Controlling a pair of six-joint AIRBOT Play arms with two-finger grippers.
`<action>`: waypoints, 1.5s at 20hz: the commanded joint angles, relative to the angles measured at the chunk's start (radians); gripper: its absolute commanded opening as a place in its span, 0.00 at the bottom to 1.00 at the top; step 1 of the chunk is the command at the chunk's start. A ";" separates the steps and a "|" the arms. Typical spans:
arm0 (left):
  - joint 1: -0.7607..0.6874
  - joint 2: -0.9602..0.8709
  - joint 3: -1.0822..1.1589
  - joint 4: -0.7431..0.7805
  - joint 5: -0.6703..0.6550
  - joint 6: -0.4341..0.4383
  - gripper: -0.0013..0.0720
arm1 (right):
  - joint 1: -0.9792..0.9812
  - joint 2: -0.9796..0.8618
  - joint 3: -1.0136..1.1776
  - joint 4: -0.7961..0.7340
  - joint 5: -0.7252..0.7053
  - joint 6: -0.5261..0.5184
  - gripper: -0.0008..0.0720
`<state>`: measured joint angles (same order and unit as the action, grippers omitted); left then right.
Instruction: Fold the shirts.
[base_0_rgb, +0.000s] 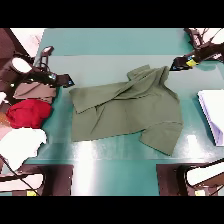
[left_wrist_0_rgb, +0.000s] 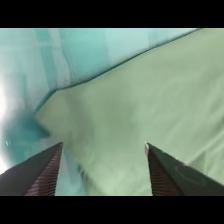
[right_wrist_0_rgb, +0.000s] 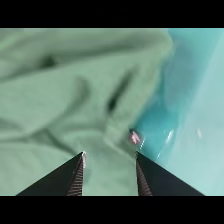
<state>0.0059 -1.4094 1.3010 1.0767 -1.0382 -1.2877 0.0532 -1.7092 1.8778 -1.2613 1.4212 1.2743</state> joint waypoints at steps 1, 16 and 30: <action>0.109 0.028 0.043 0.002 -0.232 0.005 0.85 | -0.083 0.066 -0.042 0.161 0.122 0.001 0.52; 0.148 0.494 -0.894 -0.222 -0.151 0.065 0.85 | -0.171 0.560 -0.742 0.344 -0.058 -0.046 0.51; -0.039 0.483 -0.846 -0.220 0.021 0.031 0.05 | -0.363 0.653 -0.887 0.218 0.092 -0.043 0.51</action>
<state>-0.0227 -0.9272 0.4133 0.8379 -0.9989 -1.2510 -0.2245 -1.0874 1.0737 -0.9501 1.4647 1.2285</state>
